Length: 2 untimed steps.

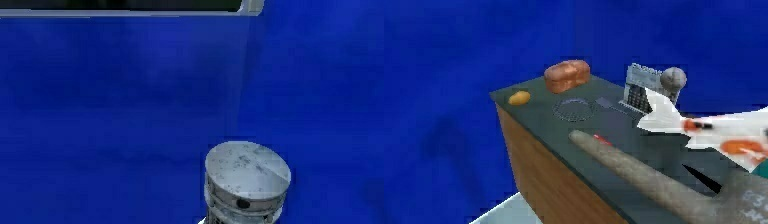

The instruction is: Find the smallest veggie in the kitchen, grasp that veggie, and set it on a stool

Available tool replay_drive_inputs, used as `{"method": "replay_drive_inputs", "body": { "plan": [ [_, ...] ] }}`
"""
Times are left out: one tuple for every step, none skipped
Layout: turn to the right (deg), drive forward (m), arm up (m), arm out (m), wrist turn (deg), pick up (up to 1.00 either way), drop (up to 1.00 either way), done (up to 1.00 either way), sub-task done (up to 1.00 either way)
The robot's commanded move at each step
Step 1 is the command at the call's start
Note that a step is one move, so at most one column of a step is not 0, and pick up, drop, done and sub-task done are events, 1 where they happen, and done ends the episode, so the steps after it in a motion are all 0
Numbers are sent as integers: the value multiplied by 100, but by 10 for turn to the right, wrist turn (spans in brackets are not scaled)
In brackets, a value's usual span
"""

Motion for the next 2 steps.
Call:
{"method": "replay_drive_inputs", "body": {
  "plan": [
    [-120,0,0,0,0,0,0,0,0],
    [450,0,0,0,0,0,0,0,0]
  ]
}}
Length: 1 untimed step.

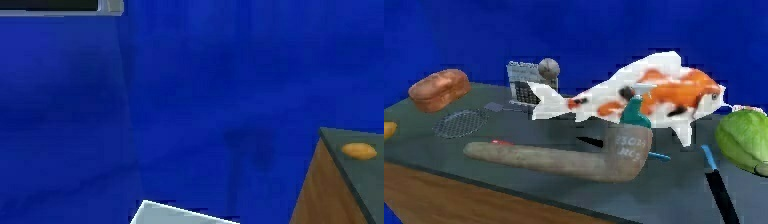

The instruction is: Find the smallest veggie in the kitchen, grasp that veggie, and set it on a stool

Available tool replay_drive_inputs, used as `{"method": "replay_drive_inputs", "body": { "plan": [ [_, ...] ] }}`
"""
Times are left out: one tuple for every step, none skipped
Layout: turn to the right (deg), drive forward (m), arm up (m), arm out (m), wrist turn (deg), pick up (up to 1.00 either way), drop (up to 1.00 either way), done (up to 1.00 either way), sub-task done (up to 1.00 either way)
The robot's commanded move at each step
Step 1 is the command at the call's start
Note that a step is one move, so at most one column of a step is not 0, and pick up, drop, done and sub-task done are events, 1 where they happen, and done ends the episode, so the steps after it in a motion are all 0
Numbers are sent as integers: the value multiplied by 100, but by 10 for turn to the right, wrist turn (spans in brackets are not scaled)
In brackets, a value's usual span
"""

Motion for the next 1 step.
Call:
{"method": "replay_drive_inputs", "body": {
  "plan": [
    [150,0,0,0,0,0,0,0,0]
  ]
}}
